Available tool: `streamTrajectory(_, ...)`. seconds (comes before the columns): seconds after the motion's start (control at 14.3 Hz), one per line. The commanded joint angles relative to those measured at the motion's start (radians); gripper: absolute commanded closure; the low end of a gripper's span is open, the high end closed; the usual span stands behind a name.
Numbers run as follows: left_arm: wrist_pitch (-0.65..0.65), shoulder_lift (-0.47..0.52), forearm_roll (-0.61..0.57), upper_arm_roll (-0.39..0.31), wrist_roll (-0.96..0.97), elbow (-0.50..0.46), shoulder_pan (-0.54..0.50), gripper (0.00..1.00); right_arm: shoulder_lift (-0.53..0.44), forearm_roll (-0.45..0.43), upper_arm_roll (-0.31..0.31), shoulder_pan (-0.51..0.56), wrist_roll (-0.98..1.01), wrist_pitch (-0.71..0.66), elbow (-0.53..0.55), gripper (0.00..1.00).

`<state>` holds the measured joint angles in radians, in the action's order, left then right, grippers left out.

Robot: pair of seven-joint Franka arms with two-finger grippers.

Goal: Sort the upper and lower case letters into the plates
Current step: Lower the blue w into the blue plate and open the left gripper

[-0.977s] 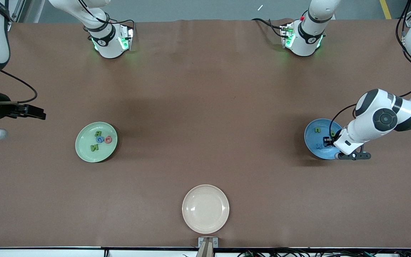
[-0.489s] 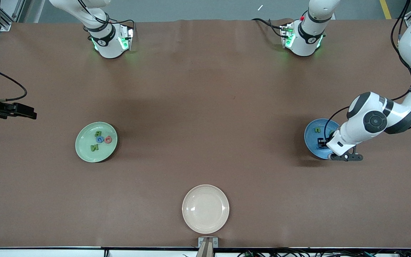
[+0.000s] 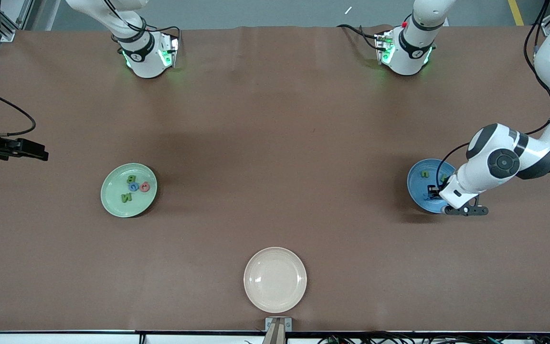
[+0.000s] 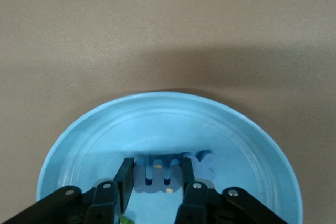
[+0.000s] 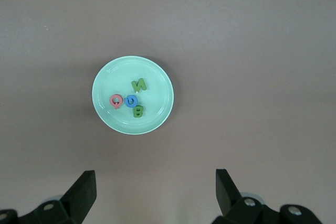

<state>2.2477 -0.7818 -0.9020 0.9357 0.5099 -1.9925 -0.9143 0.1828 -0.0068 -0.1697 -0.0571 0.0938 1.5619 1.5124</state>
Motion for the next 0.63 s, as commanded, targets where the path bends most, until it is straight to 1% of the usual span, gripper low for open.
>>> streamTrajectory(0.0, 0.012, 0.010, -0.020, -0.006, -0.004, -0.003, -0.003, 0.60, 0.001, -0.009, 0.010, 0.013, 0.001, 0.001, -0.009, 0.00)
streamTrajectory(0.07, 0.010, 0.015, -0.020, -0.006, -0.008, -0.003, -0.006, 0.43, 0.001, -0.009, 0.012, 0.014, 0.001, 0.001, -0.011, 0.00)
streamTrajectory(0.14, 0.004, 0.018, -0.018, -0.005, -0.005, 0.000, -0.008, 0.19, 0.001, -0.009, 0.010, 0.014, 0.001, 0.000, -0.015, 0.00)
streamTrajectory(0.21, 0.003, 0.024, -0.018, -0.005, 0.007, 0.000, -0.008, 0.00, 0.001, -0.010, 0.010, 0.014, 0.001, 0.000, -0.017, 0.00)
streamTrajectory(0.35, 0.000, 0.048, -0.003, 0.002, 0.007, 0.001, -0.008, 0.00, 0.001, -0.009, 0.012, 0.019, 0.007, 0.000, -0.030, 0.00)
streamTrajectory(0.49, -0.042, 0.055, -0.003, 0.029, 0.007, 0.011, -0.009, 0.00, 0.026, -0.013, 0.012, 0.014, 0.004, -0.011, -0.105, 0.00)
streamTrajectory(0.56, -0.069, 0.056, -0.003, 0.049, 0.009, 0.021, -0.011, 0.00, 0.026, -0.013, 0.013, 0.014, 0.006, -0.013, -0.113, 0.00)
